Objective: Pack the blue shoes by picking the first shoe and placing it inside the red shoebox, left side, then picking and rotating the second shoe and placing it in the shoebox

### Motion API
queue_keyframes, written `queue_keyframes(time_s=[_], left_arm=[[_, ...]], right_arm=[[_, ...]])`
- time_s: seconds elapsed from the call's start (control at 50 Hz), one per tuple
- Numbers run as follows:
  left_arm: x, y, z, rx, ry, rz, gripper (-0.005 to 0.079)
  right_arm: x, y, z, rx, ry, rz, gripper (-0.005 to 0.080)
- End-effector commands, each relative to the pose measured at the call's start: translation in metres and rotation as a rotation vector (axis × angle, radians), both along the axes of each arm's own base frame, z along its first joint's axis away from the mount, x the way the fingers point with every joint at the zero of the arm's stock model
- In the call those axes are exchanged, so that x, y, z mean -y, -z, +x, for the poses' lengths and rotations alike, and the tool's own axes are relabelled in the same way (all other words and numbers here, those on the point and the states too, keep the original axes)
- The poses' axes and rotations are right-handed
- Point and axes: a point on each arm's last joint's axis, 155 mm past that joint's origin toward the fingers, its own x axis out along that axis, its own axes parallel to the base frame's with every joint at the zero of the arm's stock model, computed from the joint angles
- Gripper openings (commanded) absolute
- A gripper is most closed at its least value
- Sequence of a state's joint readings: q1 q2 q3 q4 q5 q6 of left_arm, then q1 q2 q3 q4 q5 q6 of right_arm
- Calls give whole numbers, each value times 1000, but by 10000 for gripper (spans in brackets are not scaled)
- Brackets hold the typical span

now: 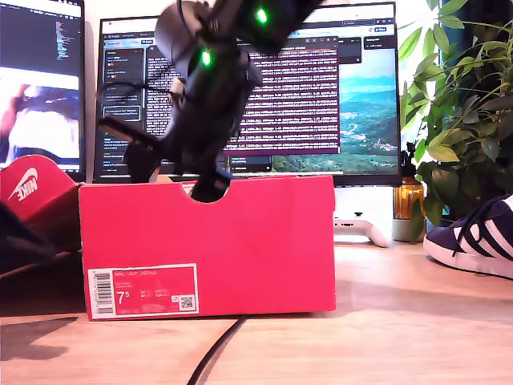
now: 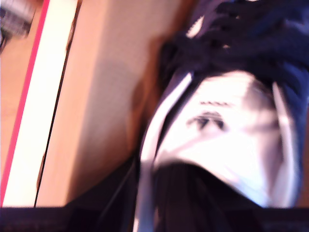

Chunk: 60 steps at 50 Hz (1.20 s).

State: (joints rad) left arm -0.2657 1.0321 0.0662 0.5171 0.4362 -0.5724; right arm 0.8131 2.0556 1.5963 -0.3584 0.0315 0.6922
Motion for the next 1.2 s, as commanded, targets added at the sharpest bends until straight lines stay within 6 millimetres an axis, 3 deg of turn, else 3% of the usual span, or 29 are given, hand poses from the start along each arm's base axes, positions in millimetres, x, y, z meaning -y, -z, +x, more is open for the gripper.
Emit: queue_keyframes(time_s=[0.0,0.32,0.42,0.52,0.66,0.98,1.18], left_arm=[[-2,13,-8,-35,3,13,-20],[-3,23,-13,-82,2,26,-20],[-3,24,-13,-84,3,27,-20],[-3,24,-13,-85,3,27,-20],[-3,24,-14,-85,3,27,-20],[-3,24,-14,-85,3,27,-20],[-3,24,-14,-86,3,27,-20]], right_arm=[[-5,-16,6,37,-42,-15,292],[13,-84,-4,29,-140,-153,329],[26,-91,-11,7,-172,-211,329],[43,-84,-18,-35,-184,-278,329],[87,-71,-17,-112,-73,-400,329],[195,-67,6,-241,552,-445,329],[236,-75,22,-262,700,-392,329]])
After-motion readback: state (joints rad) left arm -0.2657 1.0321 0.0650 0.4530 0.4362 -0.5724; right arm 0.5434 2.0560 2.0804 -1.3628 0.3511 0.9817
